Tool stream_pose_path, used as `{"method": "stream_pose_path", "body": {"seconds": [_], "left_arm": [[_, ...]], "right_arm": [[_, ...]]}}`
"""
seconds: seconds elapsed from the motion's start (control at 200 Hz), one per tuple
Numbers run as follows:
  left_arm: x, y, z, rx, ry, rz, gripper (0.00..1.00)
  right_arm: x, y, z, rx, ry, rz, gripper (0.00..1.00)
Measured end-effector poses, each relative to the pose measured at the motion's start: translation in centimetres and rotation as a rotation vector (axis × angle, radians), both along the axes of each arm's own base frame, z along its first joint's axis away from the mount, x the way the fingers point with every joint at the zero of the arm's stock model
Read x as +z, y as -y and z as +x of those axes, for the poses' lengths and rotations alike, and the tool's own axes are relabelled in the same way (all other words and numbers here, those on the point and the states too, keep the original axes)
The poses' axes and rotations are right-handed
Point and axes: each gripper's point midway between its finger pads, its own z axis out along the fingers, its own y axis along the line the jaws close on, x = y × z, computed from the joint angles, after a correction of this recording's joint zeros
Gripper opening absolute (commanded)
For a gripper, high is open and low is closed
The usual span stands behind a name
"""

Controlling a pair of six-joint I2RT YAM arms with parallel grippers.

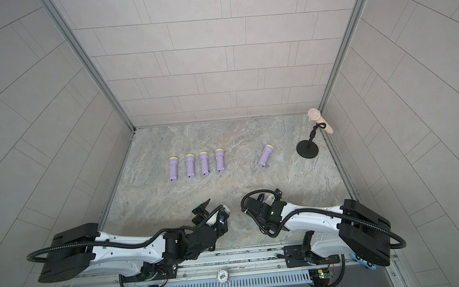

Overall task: Close the plug at the bottom of the flashlight
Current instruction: Pick up the flashlight from the center of the board.

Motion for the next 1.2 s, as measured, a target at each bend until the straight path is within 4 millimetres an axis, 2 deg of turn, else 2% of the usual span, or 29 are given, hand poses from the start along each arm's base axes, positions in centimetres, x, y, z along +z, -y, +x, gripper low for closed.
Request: {"method": "stream_pose_path", "body": {"seconds": [0.63,0.815,0.901,1.071,1.201], "left_arm": [[0.2,0.3,0.0,0.000,0.000,-0.001,1.00],[0.1,0.4,0.1,0.000,0.000,0.001,1.00],[0.1,0.4,0.1,0.000,0.000,0.003,0.99],[0.3,0.6,-0.1,-0.008,0.004,0.008,1.00],[1.5,1.5,-0.1,-0.024,0.017,-0.011,1.00]], "right_arm": [[-0.1,0.5,0.5,0.014,-0.007,-0.029,0.43],[-0.1,0.5,0.7,0.018,-0.004,-0.032,0.33],[-0.1,0.5,0.7,0.018,-0.004,-0.032,0.25],[0.0,0.8,0.9,0.007,-0.007,-0.027,0.00],[1.0,2.0,1.3,-0.022,0.000,-0.013,0.00]]}}
